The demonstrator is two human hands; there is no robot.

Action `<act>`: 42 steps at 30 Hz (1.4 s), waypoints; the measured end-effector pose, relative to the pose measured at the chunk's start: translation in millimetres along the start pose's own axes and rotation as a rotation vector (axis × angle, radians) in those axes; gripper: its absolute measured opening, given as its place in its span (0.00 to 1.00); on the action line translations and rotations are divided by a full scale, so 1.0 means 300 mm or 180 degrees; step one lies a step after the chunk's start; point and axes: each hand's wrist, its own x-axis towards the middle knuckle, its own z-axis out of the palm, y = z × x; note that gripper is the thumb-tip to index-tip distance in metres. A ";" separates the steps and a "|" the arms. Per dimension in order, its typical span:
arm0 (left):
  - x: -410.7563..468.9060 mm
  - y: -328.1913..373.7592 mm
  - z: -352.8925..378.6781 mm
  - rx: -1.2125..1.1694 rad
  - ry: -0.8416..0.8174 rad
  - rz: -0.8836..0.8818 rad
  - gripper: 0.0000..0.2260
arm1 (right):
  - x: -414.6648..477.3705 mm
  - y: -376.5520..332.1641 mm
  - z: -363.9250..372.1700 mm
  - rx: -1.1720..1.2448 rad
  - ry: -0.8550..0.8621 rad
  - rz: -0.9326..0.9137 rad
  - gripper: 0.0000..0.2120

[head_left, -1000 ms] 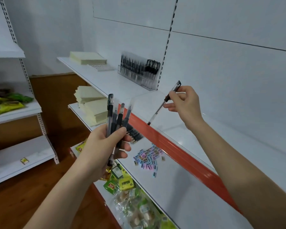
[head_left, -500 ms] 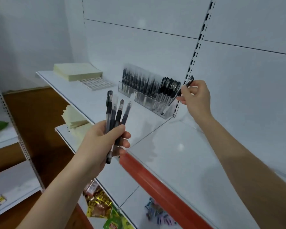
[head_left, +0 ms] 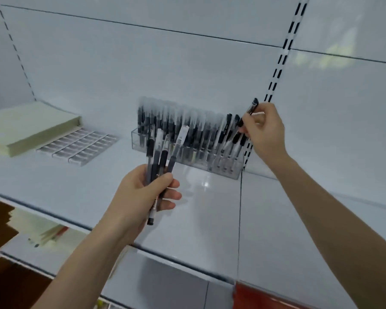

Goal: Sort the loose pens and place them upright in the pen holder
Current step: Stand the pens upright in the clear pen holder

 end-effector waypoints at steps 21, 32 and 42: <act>0.155 -0.030 -0.143 -0.0351 -0.0658 -0.0452 0.04 | -0.064 0.001 0.120 -0.1079 -0.0070 0.0972 0.09; 0.157 -0.057 -0.027 -0.0309 -0.0928 -0.0426 0.06 | -0.232 -0.156 0.137 0.0784 -0.0474 0.1220 0.04; 0.205 -0.061 -0.092 -0.0106 -0.0294 -0.0228 0.05 | -0.093 -0.100 0.082 0.0227 0.0240 0.0659 0.01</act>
